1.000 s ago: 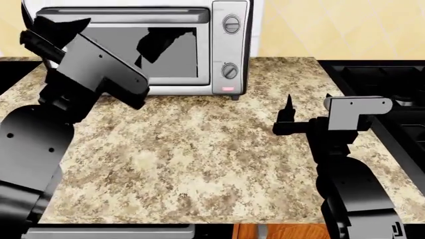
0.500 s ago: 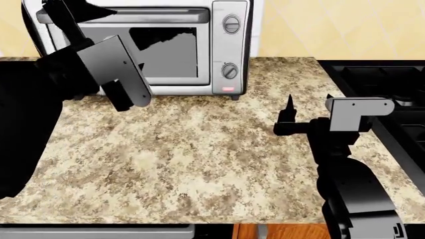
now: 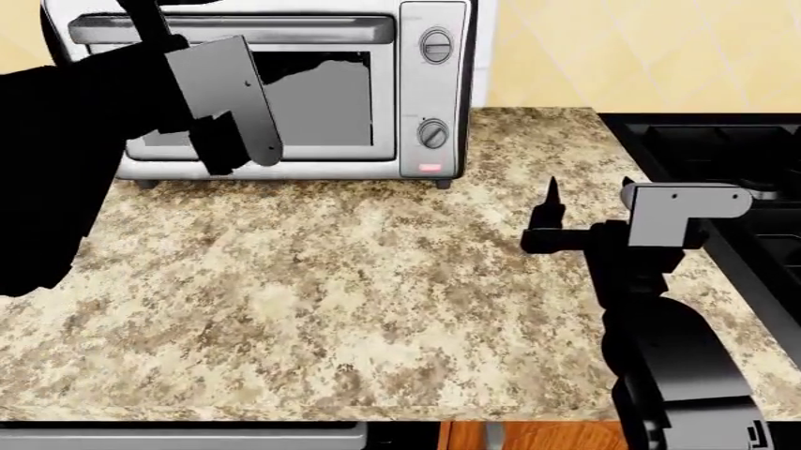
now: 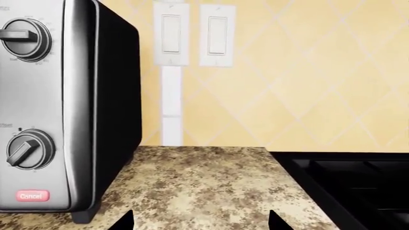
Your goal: Open the toaster oven door.
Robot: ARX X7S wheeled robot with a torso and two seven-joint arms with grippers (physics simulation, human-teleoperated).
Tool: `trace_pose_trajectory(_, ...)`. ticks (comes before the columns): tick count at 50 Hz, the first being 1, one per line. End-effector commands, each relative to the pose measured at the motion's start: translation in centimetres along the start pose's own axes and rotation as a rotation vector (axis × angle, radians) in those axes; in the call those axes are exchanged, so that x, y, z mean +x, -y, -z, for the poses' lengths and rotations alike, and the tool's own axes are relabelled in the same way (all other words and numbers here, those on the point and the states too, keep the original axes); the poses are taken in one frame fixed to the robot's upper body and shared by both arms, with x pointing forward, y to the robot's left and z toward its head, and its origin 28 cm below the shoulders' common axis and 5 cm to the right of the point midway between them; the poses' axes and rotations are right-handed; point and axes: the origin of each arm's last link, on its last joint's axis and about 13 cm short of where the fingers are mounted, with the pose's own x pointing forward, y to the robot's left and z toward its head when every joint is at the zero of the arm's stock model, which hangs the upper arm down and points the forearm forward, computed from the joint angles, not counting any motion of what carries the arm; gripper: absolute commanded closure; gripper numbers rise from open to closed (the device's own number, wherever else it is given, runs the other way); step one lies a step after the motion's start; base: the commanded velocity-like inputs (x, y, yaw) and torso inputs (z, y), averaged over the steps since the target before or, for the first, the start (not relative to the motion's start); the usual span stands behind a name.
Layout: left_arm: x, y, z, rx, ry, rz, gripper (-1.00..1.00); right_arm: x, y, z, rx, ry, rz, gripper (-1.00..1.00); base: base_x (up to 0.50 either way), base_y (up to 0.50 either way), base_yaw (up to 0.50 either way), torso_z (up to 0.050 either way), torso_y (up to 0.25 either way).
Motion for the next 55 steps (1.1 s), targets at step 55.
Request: trace_pose_trajectory(55,8.6,-0.3,0.4,0.174,0.098,-0.009,-1.0,-0.3,1.4,-0.5,-0.012,0.005,0.056,-1.0,0.0,0.0,0.0,0.0,0.0)
